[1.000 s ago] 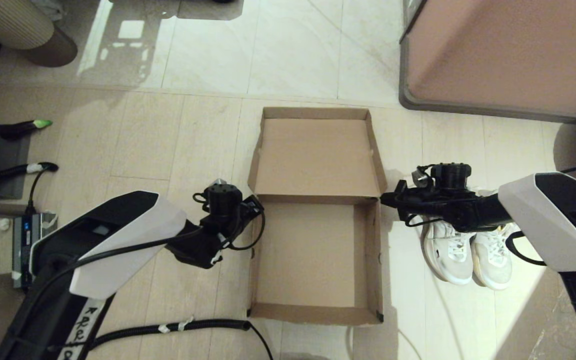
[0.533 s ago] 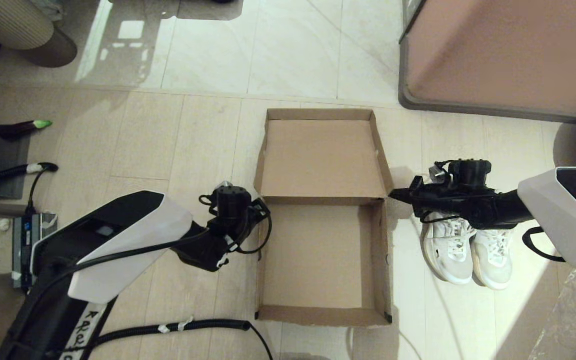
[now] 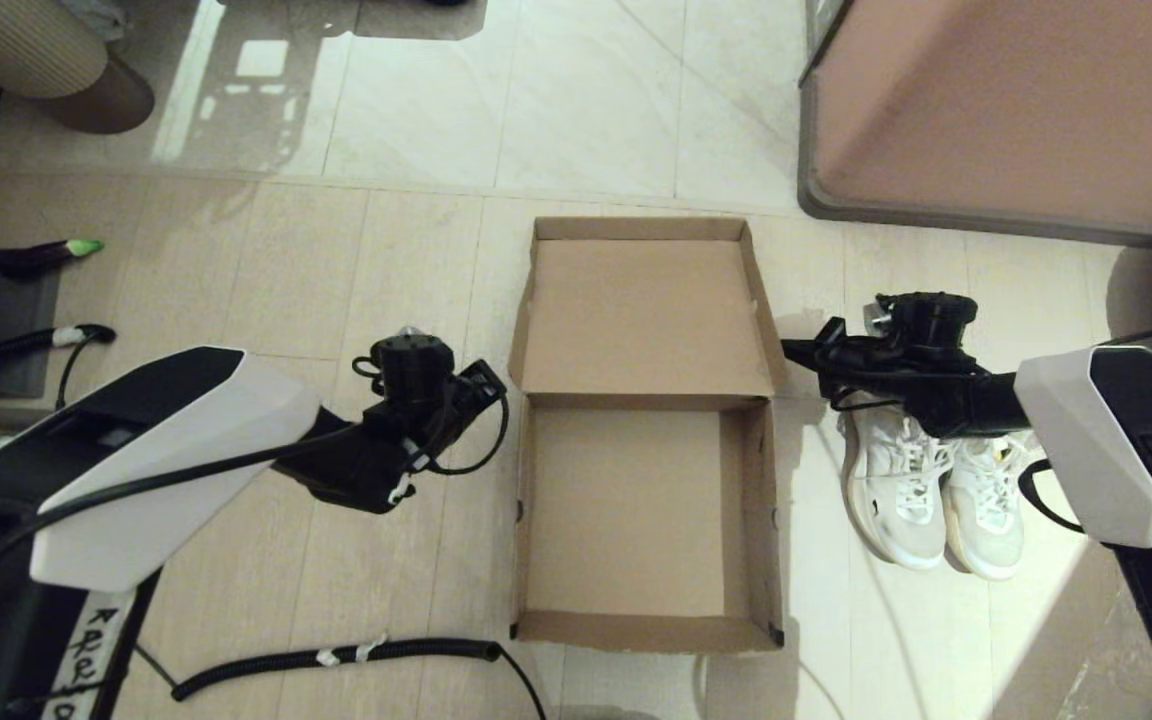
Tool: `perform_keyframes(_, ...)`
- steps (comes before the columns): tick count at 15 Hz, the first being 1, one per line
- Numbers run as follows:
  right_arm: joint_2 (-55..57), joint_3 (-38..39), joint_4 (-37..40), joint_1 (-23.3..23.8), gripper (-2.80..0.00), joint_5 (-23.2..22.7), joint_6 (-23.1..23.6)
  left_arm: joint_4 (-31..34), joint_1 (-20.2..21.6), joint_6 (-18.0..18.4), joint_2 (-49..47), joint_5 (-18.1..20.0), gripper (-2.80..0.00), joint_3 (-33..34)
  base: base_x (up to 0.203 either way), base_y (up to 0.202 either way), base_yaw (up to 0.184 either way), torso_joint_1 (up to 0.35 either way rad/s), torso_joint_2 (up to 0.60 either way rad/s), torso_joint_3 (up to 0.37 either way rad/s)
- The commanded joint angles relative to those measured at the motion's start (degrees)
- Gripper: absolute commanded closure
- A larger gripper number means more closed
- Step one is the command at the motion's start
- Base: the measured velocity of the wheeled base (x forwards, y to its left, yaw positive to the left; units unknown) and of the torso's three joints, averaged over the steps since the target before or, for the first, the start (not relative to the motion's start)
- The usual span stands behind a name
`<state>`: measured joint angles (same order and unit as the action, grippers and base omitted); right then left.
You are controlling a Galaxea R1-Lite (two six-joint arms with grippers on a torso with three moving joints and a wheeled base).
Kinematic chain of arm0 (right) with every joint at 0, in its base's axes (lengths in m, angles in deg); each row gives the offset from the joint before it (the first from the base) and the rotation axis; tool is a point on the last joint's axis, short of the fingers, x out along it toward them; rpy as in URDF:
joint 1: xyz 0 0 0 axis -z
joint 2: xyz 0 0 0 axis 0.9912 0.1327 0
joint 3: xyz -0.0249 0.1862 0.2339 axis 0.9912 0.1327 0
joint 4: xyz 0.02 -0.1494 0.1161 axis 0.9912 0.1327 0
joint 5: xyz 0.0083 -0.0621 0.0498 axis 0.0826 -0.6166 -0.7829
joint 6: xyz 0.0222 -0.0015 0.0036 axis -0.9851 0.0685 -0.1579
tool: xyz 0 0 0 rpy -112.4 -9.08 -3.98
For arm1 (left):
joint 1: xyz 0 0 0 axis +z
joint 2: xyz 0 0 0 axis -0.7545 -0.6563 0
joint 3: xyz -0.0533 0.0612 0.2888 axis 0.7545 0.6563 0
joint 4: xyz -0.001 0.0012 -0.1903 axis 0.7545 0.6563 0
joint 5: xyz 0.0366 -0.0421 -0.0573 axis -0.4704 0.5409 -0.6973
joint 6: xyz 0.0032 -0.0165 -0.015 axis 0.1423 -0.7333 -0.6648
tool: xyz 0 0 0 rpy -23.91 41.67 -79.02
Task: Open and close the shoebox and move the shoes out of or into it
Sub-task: Put the shoes into the shoe box
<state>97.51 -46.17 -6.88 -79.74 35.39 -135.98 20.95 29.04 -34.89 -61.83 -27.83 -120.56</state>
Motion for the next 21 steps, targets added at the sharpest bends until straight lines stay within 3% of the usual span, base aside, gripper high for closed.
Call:
perform_keyframes(1,2.0,-0.9,-0.4,-1.2,0.00,3.0,-1.2,-0.4,1.2,-0.2,0.5,2.2,0.00,-2.8,0.000,0.000,0.000,0.000,0.00,0.000)
perform_keyframes(4,2.4,-0.9,-3.3,-2.1,0.00,3.3,-5.6,0.6,2.1,-0.2,0.5,3.1,0.00,-7.7,0.000,0.000,0.000,0.000,0.00,0.000)
perform_keyframes(7,2.6,-0.9,-6.3,-2.4,0.00,3.4,-10.3,0.6,1.9,-0.2,0.2,3.5,0.00,-8.5,0.000,0.000,0.000,0.000,0.00,0.000)
perform_keyframes(16,3.4,-0.9,-17.4,-3.2,0.00,2.9,-26.5,2.5,-1.6,-0.5,-5.1,4.6,0.00,-15.9,0.000,0.000,0.000,0.000,0.00,0.000)
perform_keyframes(19,1.5,-0.7,-18.2,-1.8,0.00,3.0,-23.7,2.5,-2.2,-0.5,-5.2,4.6,0.00,-16.3,0.000,0.000,0.000,0.000,0.00,0.000)
perform_keyframes(21,-0.9,-0.6,-15.2,-0.2,0.00,3.0,-13.8,2.3,-2.2,-0.7,-5.0,4.4,0.00,-16.2,0.000,0.000,0.000,0.000,0.00,0.000)
